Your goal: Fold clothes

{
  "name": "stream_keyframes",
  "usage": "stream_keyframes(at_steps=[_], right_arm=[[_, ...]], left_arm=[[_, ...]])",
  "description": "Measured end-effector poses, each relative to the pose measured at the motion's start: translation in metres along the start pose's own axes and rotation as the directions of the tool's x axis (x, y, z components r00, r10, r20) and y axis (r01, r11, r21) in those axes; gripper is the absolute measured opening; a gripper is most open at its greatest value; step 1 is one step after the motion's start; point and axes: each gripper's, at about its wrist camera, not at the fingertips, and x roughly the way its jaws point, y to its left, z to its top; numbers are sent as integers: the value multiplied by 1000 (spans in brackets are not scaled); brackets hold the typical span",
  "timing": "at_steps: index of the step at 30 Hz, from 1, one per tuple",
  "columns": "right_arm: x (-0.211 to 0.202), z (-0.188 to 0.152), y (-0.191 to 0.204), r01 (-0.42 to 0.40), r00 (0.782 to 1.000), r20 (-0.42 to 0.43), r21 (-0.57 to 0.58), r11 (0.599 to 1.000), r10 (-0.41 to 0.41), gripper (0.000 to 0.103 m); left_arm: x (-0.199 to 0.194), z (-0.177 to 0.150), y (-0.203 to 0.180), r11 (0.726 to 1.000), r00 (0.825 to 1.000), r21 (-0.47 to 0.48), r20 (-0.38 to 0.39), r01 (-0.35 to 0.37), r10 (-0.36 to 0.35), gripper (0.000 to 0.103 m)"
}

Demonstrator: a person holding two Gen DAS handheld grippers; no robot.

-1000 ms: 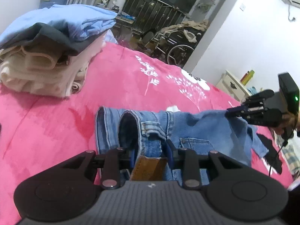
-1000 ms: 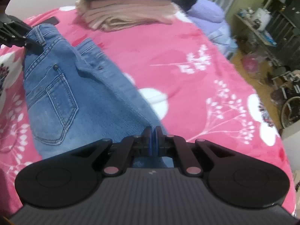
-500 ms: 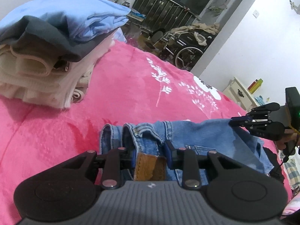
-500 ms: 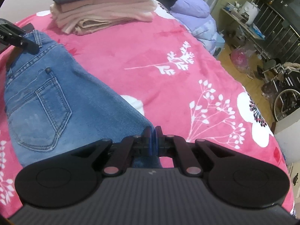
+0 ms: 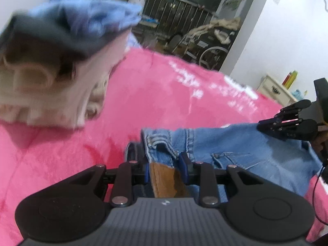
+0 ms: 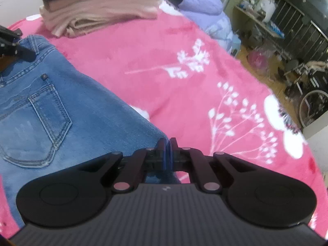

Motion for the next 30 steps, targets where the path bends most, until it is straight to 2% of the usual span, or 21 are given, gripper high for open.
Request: stream_keyframes(at_steps=[4,6,8,10,12,14,16,17,19,22,23,25,26,30], right_arm=[[17,-8,3,-9,998,-58,-15,1000,8,7],[8,-8,-3,2,998,-60,-1,1000,-2,19],[-13,-5,-12,27,999,-19,42,999,-27,32],[-34,-1,-22,45,999,21,85,995,-47,34],[-51,8,-22,-10,996,84,127,992,-1,34],[-67,18,-21,-71,988,147,160,985,47,33],[-66,37,-2,-185,967,196,109,977,162,33],[-66,46,8,-239,952,216,80,968,217,32],[-56,63,33,-323,924,222,9,946,313,30],[-37,87,70,-423,879,194,-100,901,435,20],[-30,93,82,-449,866,180,-133,884,467,19],[-15,102,101,-476,852,154,-172,863,500,16],[-7,106,110,-488,845,140,-189,852,515,13],[29,121,130,-516,837,90,-201,833,540,12]], left_arm=[[5,-4,3,1000,1000,-25,-5,-6,6,35],[5,-5,5,999,1000,-36,-6,-2,1,37],[5,-5,6,999,1000,-47,-8,0,-1,37],[2,-6,6,998,1000,-63,-7,-4,4,40],[-1,-5,8,997,1000,-81,-4,-11,11,47],[-9,-5,10,994,1000,-110,7,-22,22,49],[-19,-5,13,989,999,-143,20,-38,41,60],[-26,-5,13,985,997,-165,34,-57,64,68],[-45,-6,10,978,991,-186,78,-93,109,70],[-73,-8,1,976,977,-180,151,-122,150,70],[-80,-9,-3,980,976,-166,169,-110,138,69],[-86,-13,-14,991,984,-127,163,-49,70,68],[-84,-15,-18,994,989,-105,143,-20,35,66],[-63,-38,-34,1000,999,-12,50,-8,9,65]])
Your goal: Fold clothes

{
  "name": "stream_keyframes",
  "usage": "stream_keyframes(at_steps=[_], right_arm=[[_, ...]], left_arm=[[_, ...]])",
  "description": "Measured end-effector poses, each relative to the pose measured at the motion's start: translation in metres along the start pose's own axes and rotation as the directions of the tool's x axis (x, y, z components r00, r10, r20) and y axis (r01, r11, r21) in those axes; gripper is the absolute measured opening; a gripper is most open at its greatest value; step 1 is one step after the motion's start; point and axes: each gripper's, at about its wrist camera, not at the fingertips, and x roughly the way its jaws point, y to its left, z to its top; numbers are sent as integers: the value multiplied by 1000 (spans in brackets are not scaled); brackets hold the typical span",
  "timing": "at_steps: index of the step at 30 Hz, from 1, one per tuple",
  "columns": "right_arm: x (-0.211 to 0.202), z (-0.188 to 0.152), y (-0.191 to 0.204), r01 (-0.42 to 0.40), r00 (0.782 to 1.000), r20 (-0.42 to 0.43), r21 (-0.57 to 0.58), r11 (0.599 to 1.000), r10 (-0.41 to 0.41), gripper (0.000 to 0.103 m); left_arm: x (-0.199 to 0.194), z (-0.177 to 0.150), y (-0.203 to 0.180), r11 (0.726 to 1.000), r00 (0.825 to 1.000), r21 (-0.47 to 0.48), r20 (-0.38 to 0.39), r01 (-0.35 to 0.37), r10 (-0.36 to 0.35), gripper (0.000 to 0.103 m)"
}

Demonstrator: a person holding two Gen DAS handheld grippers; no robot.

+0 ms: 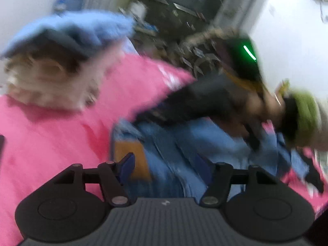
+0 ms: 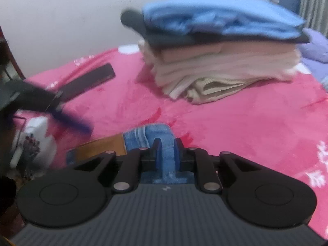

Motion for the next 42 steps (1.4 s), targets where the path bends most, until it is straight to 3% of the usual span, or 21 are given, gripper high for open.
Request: stream_keyframes(at_steps=[5,9,15,20,24,26,27,29,31,35,39,42], right_arm=[[39,4,-8,-8,1000,-23,74,997,10,12],[51,6,-9,8,1000,-18,98,995,-7,12],[-11,22,-28,-1,991,130,207,978,-27,13],[-32,4,-8,-107,994,27,132,985,104,13],[15,-20,11,-43,994,-99,44,998,47,12],[32,-31,13,-33,995,-94,43,999,37,13],[31,-33,12,-37,996,-80,47,998,40,11],[24,-32,6,-45,996,-75,89,995,52,11],[23,-33,2,-50,996,-73,122,991,59,10],[27,-33,5,-41,996,-70,122,992,49,10],[24,-33,2,-42,997,-52,166,985,51,10],[-2,-28,-1,-32,999,-3,212,977,34,13]], left_arm=[[18,-18,7,1000,999,0,-46,-13,12,72],[17,-21,11,1000,999,-17,-37,-4,3,73],[19,-22,9,1000,1000,-17,-28,-1,1,73],[19,-23,8,1000,1000,1,-28,-12,12,73],[19,-23,9,999,999,6,-27,-38,38,73],[15,-20,8,999,999,13,-16,-47,47,70],[10,-17,5,997,998,32,5,-64,64,64],[-1,-12,0,993,995,68,46,-94,91,63],[-8,-8,-5,994,996,86,65,-61,55,63],[3,-12,-15,994,999,98,-13,48,-47,61],[8,-26,-18,990,997,129,-44,64,-59,59],[7,-23,-13,989,995,116,-65,86,-79,57]])
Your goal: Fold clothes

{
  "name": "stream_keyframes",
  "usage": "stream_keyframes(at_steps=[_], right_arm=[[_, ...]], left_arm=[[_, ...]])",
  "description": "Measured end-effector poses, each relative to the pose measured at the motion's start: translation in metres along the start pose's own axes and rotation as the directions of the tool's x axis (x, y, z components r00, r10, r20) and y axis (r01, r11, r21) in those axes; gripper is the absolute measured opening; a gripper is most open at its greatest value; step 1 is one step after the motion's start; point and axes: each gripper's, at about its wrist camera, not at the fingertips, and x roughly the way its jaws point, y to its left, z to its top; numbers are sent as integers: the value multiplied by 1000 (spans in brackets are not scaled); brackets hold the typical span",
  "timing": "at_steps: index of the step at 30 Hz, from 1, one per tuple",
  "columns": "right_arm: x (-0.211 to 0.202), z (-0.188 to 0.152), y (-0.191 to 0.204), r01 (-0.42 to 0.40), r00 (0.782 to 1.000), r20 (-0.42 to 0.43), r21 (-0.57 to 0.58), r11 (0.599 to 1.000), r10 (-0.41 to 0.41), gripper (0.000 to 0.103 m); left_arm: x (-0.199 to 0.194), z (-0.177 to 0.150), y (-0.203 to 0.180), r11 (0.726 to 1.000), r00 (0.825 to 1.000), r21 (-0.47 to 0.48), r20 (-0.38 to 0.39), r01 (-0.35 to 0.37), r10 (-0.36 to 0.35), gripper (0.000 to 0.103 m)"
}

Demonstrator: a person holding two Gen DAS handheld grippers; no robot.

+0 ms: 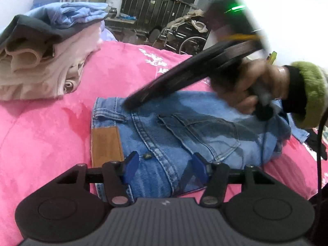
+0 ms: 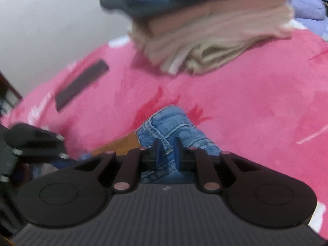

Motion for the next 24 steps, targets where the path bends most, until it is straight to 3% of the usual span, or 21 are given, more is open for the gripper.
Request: stream_keyframes(at_steps=[4,7,9,11,14,16,20,24], right_arm=[[-66,-6,0,31,997,75,7,999,-31,13],[-98,-28,-8,73,995,60,64,995,-77,13],[-99,-48,-14,116,993,18,97,988,-118,13],[-84,-68,-21,168,985,-54,131,977,-162,13],[-53,-95,-28,211,975,-96,143,967,-199,12],[-53,-93,-26,221,974,-79,134,966,-212,13],[-70,-87,-21,237,972,-43,129,963,-233,13],[-104,-94,-12,231,972,18,119,966,-235,14]], left_arm=[[-1,-3,2,1000,1000,-17,8,9,-8,56],[1,-1,4,1000,1000,-19,10,5,-5,56],[1,0,5,1000,1000,-17,7,7,-7,56],[1,2,5,1000,1000,-17,0,12,-12,55],[-3,11,7,998,1000,-60,-10,12,-13,51],[-9,21,11,995,1000,-98,-5,24,-24,51],[-19,44,11,997,999,-73,44,-3,6,52],[3,64,11,997,998,-78,64,-11,16,52]])
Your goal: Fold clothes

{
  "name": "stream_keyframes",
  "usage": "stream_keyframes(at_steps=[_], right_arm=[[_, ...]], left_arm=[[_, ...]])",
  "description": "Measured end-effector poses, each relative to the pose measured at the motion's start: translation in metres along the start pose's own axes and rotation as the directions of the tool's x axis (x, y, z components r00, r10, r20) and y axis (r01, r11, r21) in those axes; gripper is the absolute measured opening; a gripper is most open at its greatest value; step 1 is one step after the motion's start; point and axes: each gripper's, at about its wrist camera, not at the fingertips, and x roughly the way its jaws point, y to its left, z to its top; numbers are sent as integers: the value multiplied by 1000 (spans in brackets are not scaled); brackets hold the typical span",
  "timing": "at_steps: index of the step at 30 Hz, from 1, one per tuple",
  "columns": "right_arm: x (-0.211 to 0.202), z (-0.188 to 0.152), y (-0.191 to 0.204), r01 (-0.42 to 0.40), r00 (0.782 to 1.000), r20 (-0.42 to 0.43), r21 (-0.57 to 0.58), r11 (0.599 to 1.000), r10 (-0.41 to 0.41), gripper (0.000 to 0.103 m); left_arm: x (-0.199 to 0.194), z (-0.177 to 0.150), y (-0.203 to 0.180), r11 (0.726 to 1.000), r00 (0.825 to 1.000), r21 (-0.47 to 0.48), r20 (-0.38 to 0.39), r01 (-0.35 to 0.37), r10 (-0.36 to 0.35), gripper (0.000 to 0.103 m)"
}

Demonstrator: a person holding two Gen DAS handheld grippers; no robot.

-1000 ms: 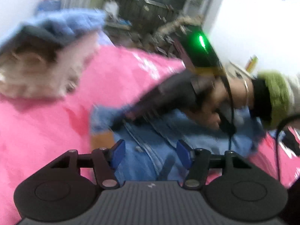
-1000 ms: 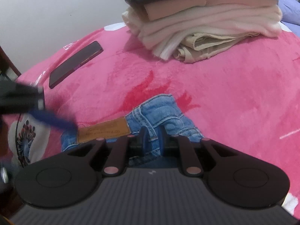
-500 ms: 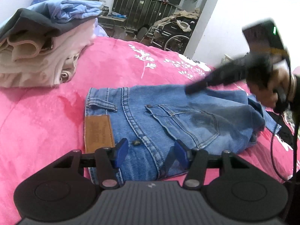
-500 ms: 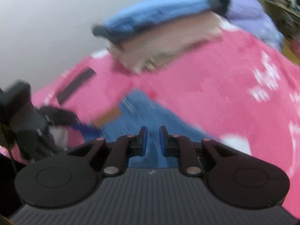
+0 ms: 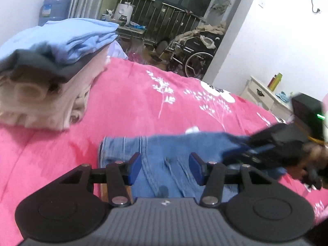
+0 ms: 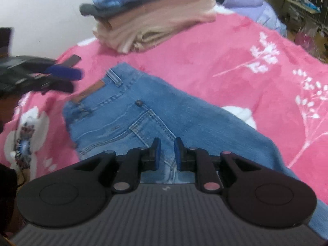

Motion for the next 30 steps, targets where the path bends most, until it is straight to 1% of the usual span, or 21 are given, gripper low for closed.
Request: stream_keyframes(at_steps=[3,7,9,12,14,16,19,21,24,28,29,30], right_arm=[[-25,-9,-4,28,1000,12,-2,1000,-28,16],[-57,-29,-18,123,992,28,26,992,-123,25],[-73,-39,-29,186,980,53,63,981,-189,30],[-90,-49,-49,280,953,87,119,953,-291,34],[-92,-55,-61,316,941,87,123,941,-328,37],[-86,-58,-73,349,931,70,108,931,-358,39],[-69,-60,-85,360,931,49,40,932,-362,40],[-57,-61,-89,369,929,47,-26,929,-367,40],[-43,-62,-100,340,940,37,-97,935,-338,40],[-39,-60,-111,283,959,15,-103,954,-283,38],[-41,-60,-112,267,964,15,-92,959,-267,28],[-45,-61,-113,241,970,11,-75,968,-241,14]], left_arm=[[29,5,1,1000,1000,-1,-18,-17,17,52],[58,-2,13,997,993,-26,-91,-74,71,52],[64,-8,23,995,991,-63,-118,-73,65,51],[63,-10,24,995,992,-69,-111,-68,60,51],[64,-10,25,995,992,-69,-114,-68,60,52],[63,-11,25,996,991,-66,-117,-66,58,52],[64,-9,25,997,991,-54,-122,-57,50,52],[64,-8,26,998,991,-49,-128,-47,40,52],[65,-7,31,998,991,-58,-136,-27,19,52],[66,-5,38,996,989,-91,-144,-2,-11,52],[67,-5,39,995,989,-96,-147,2,-16,52],[68,-4,39,995,988,-98,-151,4,-19,52]])
